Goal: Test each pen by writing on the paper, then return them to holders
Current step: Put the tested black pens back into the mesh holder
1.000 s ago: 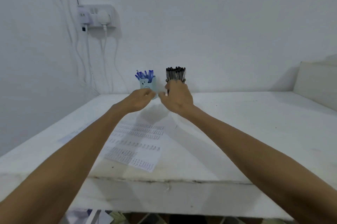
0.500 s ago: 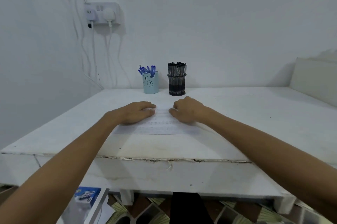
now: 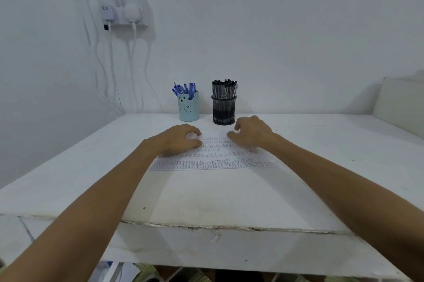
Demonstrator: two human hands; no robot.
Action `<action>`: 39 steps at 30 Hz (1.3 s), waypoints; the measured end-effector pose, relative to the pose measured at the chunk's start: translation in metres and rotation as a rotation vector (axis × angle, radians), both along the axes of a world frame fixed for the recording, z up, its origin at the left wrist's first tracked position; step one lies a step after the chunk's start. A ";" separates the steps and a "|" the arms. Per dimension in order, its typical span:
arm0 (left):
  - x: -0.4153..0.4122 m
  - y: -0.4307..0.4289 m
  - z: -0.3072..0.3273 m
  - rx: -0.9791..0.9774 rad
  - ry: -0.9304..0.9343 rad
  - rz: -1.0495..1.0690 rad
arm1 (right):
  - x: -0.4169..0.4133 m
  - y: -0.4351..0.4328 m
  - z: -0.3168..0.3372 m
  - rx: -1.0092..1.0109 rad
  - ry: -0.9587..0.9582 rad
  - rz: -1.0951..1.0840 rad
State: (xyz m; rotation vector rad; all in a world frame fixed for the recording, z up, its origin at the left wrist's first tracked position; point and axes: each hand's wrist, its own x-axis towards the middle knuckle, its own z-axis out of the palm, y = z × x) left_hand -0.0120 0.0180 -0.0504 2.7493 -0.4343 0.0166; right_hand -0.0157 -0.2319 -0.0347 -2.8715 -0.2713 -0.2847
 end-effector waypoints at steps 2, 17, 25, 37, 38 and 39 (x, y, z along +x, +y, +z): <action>0.006 0.000 0.002 -0.040 -0.017 0.030 | 0.010 0.004 0.004 0.130 -0.040 -0.035; 0.121 -0.010 0.006 -0.683 -0.058 0.501 | 0.111 0.038 -0.005 0.671 -0.106 -0.096; 0.137 -0.015 -0.002 -0.689 -0.188 0.491 | 0.112 0.030 -0.003 0.636 -0.157 -0.132; 0.057 -0.046 0.000 -0.679 -0.202 0.343 | 0.049 0.019 -0.001 0.575 -0.178 -0.144; 0.060 -0.045 -0.005 -0.681 -0.181 0.337 | 0.052 0.019 -0.006 0.596 -0.162 -0.129; 0.058 -0.047 -0.008 -0.670 -0.175 0.337 | 0.051 0.019 -0.008 0.612 -0.151 -0.118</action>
